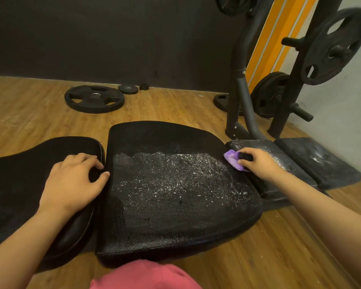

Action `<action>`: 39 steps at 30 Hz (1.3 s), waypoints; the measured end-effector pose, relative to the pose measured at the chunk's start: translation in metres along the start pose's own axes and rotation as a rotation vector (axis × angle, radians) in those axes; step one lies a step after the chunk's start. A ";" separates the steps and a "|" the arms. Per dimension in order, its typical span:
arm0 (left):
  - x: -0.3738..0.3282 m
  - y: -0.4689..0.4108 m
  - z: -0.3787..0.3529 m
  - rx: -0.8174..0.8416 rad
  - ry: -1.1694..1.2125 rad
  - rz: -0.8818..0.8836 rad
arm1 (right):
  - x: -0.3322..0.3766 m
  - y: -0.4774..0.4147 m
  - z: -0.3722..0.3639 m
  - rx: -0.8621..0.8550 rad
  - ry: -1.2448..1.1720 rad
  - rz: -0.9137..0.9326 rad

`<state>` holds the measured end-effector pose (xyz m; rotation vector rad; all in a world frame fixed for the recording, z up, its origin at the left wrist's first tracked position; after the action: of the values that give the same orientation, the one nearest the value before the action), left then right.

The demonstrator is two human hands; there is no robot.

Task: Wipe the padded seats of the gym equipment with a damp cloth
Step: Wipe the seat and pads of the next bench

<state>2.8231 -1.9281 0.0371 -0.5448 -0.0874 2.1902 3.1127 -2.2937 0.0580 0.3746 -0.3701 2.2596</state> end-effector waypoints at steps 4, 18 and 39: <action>-0.002 0.000 0.000 -0.004 0.013 0.010 | 0.019 0.005 -0.003 0.049 0.038 0.097; 0.000 0.001 0.000 -0.009 0.020 -0.009 | 0.020 -0.009 -0.012 0.074 0.222 0.257; 0.001 0.000 -0.002 -0.019 0.026 0.001 | 0.065 -0.034 -0.005 0.372 0.091 0.371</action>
<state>2.8237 -1.9273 0.0345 -0.5834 -0.0940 2.1850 3.0967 -2.2265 0.0828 0.4166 0.0393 2.7055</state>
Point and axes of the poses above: each hand's wrist, its own y-axis away from the middle knuckle, its own z-axis out of the back of the hand, x = y × z, the point moved 5 cm from there along -y, towards the middle knuckle, and after that the axes turned 11 degrees about z, right-handed, at the moved point
